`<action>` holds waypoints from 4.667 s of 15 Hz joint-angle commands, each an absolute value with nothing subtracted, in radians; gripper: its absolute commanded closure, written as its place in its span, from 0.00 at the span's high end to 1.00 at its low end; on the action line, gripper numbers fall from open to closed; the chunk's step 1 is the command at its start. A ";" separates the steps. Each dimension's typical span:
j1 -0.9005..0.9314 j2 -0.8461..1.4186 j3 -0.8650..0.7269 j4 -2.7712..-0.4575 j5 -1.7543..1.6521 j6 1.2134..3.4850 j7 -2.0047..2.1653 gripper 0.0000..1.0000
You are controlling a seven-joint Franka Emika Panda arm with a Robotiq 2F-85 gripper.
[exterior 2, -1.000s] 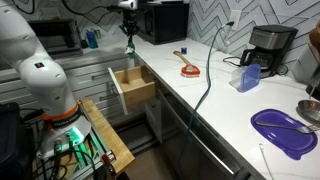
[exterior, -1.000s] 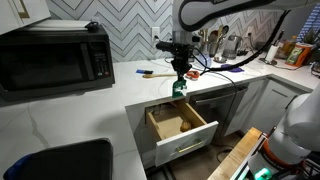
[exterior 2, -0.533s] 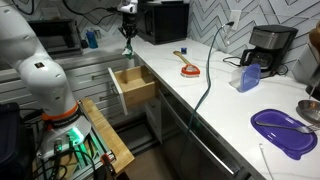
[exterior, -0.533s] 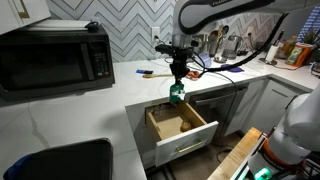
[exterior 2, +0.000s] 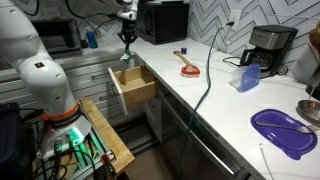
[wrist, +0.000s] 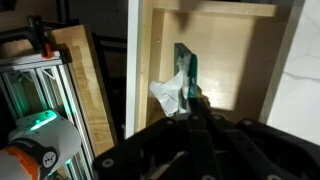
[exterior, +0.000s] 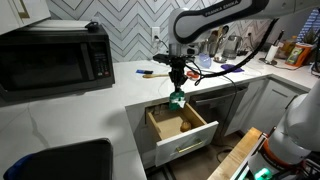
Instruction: Put the green packet in the drawer
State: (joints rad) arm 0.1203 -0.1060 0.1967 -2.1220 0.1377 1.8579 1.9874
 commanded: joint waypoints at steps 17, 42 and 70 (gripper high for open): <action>0.224 0.164 0.194 -2.361 -0.128 2.395 2.307 0.00; 0.338 0.208 0.076 -2.327 -0.584 2.519 2.564 0.99; 0.047 -0.791 -0.021 -2.566 -0.138 1.812 0.834 1.00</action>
State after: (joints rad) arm 0.1427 -0.7981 -0.0938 -2.5656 -0.1932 1.8016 0.8892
